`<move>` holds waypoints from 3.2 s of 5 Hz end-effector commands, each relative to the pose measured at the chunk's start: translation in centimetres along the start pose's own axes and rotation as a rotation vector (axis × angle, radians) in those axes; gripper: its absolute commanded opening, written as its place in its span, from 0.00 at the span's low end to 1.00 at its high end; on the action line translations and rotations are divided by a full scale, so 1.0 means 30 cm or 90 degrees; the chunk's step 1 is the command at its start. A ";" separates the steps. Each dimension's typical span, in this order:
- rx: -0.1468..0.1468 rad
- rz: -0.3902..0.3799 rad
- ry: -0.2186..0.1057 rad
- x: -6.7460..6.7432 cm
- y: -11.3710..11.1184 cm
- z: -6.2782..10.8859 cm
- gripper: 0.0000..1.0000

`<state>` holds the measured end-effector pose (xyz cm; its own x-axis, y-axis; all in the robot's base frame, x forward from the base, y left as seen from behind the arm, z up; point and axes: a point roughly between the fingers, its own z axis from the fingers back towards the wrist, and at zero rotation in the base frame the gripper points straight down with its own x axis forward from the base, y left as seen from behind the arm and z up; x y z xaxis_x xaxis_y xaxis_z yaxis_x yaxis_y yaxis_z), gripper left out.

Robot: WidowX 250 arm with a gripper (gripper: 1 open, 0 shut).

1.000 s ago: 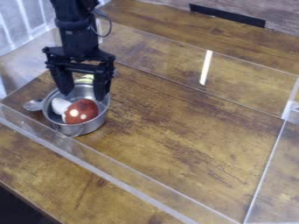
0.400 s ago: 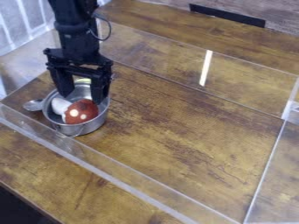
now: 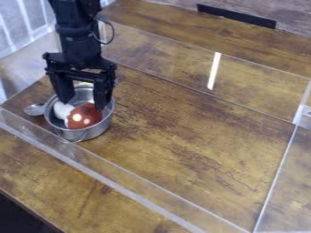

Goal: Remove the mushroom from the silver pot and put it on the table

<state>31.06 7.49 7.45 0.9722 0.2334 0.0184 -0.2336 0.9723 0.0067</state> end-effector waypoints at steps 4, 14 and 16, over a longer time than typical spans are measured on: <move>0.004 -0.085 -0.038 -0.007 -0.008 0.098 1.00; 0.023 0.086 0.042 -0.018 0.056 0.002 1.00; 0.028 0.088 0.047 -0.037 0.056 0.028 0.00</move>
<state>29.10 9.04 6.07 0.9176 0.3785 -0.1211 -0.3744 0.9256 0.0560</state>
